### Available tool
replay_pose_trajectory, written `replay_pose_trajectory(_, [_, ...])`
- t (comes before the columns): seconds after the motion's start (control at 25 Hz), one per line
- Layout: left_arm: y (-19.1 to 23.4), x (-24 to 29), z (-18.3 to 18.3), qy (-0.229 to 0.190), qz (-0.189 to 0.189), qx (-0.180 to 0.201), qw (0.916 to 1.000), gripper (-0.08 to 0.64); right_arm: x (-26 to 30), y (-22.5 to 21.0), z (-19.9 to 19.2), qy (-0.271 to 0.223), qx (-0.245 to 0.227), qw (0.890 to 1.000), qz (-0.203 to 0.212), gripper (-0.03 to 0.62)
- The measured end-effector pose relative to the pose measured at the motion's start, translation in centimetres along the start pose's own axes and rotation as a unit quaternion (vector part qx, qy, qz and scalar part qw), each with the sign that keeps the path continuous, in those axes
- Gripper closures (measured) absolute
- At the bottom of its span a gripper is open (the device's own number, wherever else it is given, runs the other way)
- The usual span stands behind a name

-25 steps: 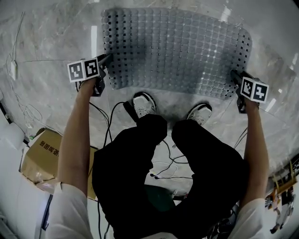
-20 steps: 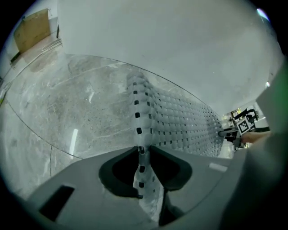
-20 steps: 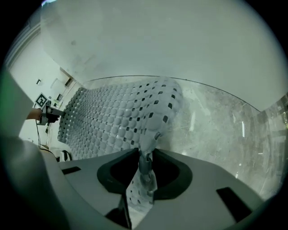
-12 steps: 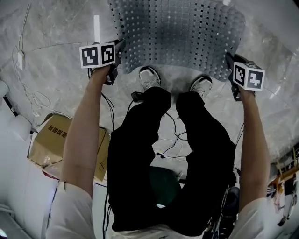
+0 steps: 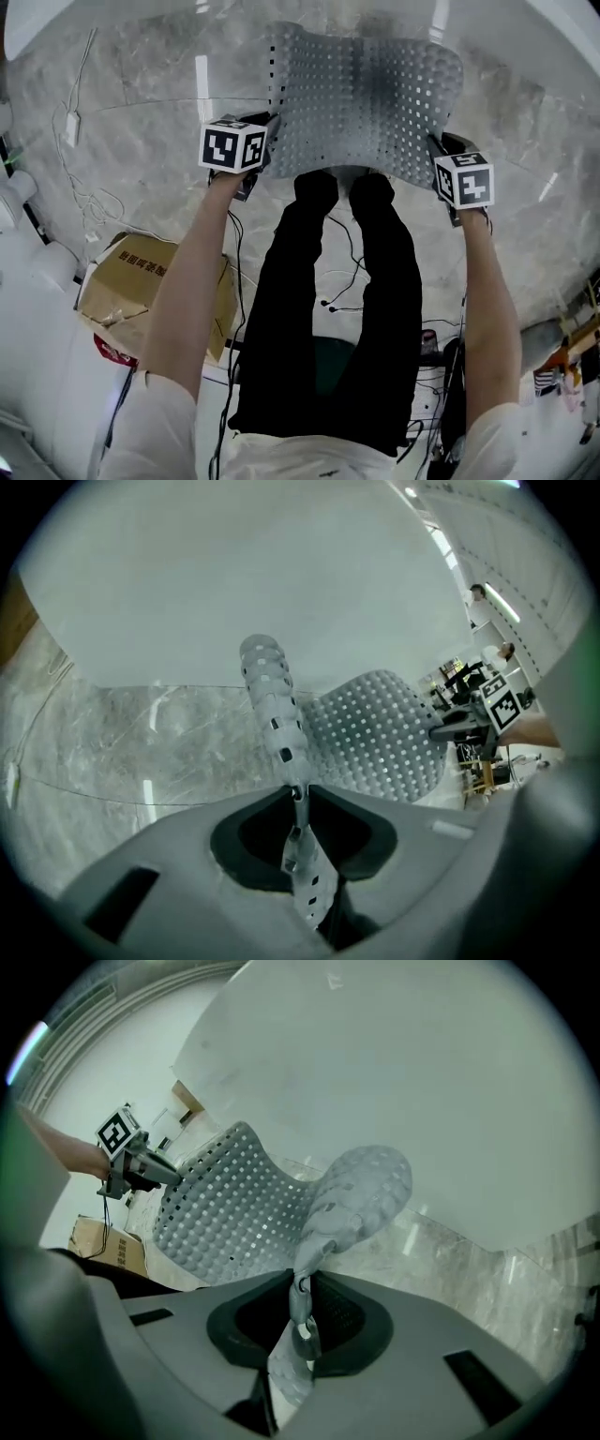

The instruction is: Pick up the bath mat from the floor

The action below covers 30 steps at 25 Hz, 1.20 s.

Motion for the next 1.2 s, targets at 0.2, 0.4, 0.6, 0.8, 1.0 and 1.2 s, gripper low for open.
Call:
replay_pose_trajectory(0.2, [-6.2, -7.8, 1.4, -0.017, 0.009, 0.034, 0.9993, 0.496, -9.0, 2.0, 0.0, -0.025, 0.034, 0.999, -0.015, 0.541])
replay_pose_trajectory(0.4, [-11.8, -15.6, 2.6, -0.051, 0.018, 0.049, 0.9974, 0.495, -17.2, 5.2, 0.9, -0.059, 0.028, 0.998, -0.020, 0.541])
replay_pose_trajectory(0.6, [-14.9, -21.1, 1.8, -0.068, 0.033, 0.025, 0.9968, 0.495, -22.9, 7.8, 0.3, -0.082, 0.040, 0.996, -0.017, 0.543])
replay_pose_trajectory(0.8, [-17.3, -24.7, 0.7, -0.073, 0.044, 0.020, 0.9962, 0.495, -26.5, 9.1, -0.7, -0.089, 0.006, 0.996, -0.011, 0.543])
replay_pose_trajectory(1.0, [-19.0, -27.0, -0.2, -0.072, 0.052, 0.013, 0.9960, 0.495, -28.7, 9.2, -1.6, -0.092, 0.003, 0.996, -0.013, 0.543])
replay_pose_trajectory(1.2, [-20.6, -28.9, -0.5, -0.087, 0.057, 0.007, 0.9945, 0.495, -30.7, 9.0, -2.4, -0.095, -0.005, 0.995, -0.020, 0.543])
Point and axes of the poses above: the fingertips, and each gripper's own axes: x forward along the fingers, y to its left, z out of its top, the point moved 10 cm from there along -x, backward along the fingers, and after that the axes turned 6 degrees about -y, right-handed, at the moved point
